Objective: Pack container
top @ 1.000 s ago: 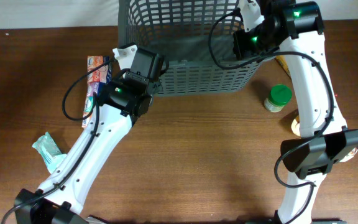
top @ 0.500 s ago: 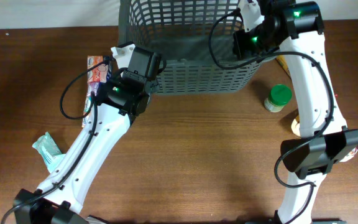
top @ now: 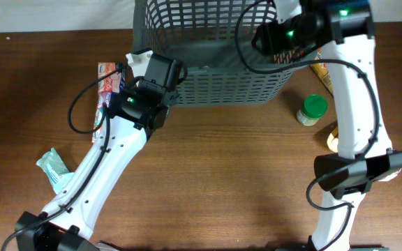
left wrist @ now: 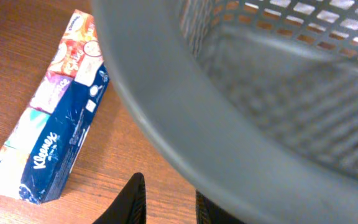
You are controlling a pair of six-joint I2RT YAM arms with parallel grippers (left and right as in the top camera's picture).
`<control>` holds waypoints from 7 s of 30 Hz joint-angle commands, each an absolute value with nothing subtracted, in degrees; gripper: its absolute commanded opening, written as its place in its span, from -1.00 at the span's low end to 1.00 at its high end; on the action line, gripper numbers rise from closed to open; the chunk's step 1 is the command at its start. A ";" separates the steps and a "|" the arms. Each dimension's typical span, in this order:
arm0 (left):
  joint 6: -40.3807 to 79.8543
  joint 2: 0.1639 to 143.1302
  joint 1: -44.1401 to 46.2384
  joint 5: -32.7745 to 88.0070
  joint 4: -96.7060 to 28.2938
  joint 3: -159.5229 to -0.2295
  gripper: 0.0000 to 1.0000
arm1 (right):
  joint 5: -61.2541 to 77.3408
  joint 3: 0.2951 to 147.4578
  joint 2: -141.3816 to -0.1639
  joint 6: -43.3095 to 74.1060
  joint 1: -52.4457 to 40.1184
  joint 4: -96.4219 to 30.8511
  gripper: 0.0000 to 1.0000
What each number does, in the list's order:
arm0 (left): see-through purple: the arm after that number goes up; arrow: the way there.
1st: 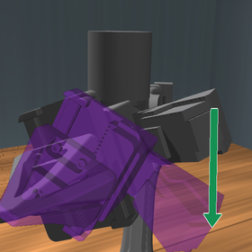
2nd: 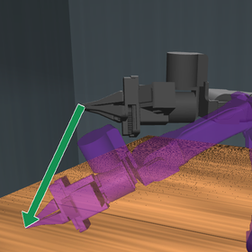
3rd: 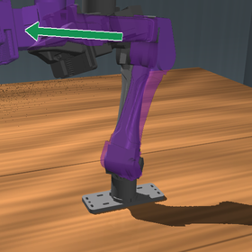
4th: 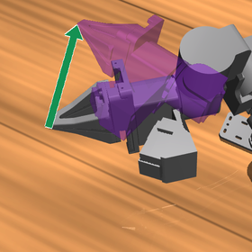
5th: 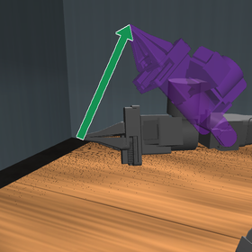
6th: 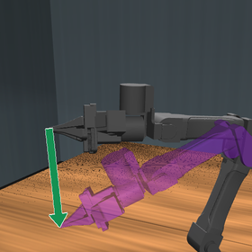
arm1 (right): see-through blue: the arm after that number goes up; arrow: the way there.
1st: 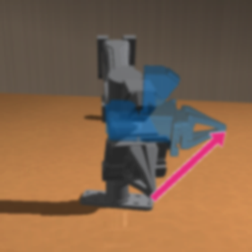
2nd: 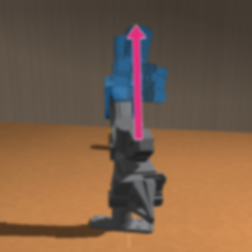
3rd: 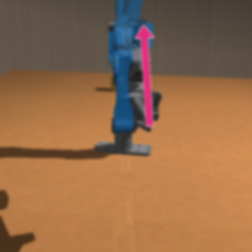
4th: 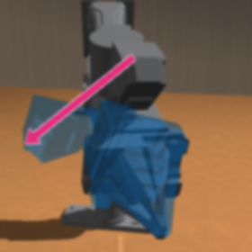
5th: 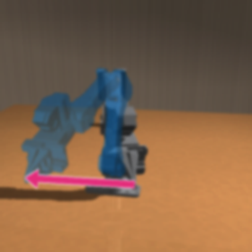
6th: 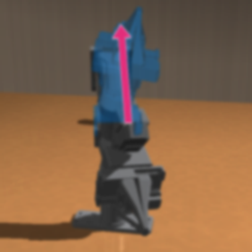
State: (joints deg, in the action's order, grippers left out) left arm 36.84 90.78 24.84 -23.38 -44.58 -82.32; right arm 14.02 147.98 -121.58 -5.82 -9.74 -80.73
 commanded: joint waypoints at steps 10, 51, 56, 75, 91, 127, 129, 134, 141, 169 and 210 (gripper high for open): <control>35.00 78.61 26.85 -24.34 -47.27 -83.64 -0.45 | 14.31 161.07 -115.87 -5.78 -9.10 -84.27 0.68; 28.58 67.22 8.10 -47.83 -60.53 -83.61 0.99 | 11.49 157.27 -111.61 8.99 24.77 -96.99 0.98; 28.58 68.45 7.07 -47.83 -61.17 -83.61 0.99 | 7.01 154.26 -114.06 11.70 24.75 -97.30 0.98; 28.58 69.80 7.07 -47.81 -61.21 -83.61 0.99 | 4.75 121.10 -117.82 -0.45 14.83 -79.68 0.98; 28.58 69.80 7.07 -47.81 -61.19 -83.61 0.99 | -1.87 118.28 -117.82 -1.28 10.90 -78.15 0.98; 28.58 69.80 7.07 -47.77 -61.19 -83.61 0.99 | 24.91 128.60 -117.69 4.75 20.27 -76.47 -0.92; 28.58 69.80 7.07 -47.77 -61.19 -83.61 0.99 | 27.29 133.14 -117.69 4.80 20.08 -76.38 -0.92; 28.58 69.80 7.07 -47.77 -61.19 -83.61 0.99 | 28.05 141.14 -117.69 4.97 18.52 -76.09 -0.92; 28.58 69.80 7.07 -47.55 -61.19 -83.61 0.99 | 25.19 140.66 -117.75 4.89 14.28 -73.82 -0.92; 28.58 69.80 7.07 -47.55 -61.19 -83.61 0.99 | 20.75 140.09 -125.99 3.27 9.32 -68.25 -0.92; 28.58 69.80 7.07 -47.55 -61.19 -83.61 0.99 | 21.87 140.09 -126.06 2.83 4.49 -69.80 -0.93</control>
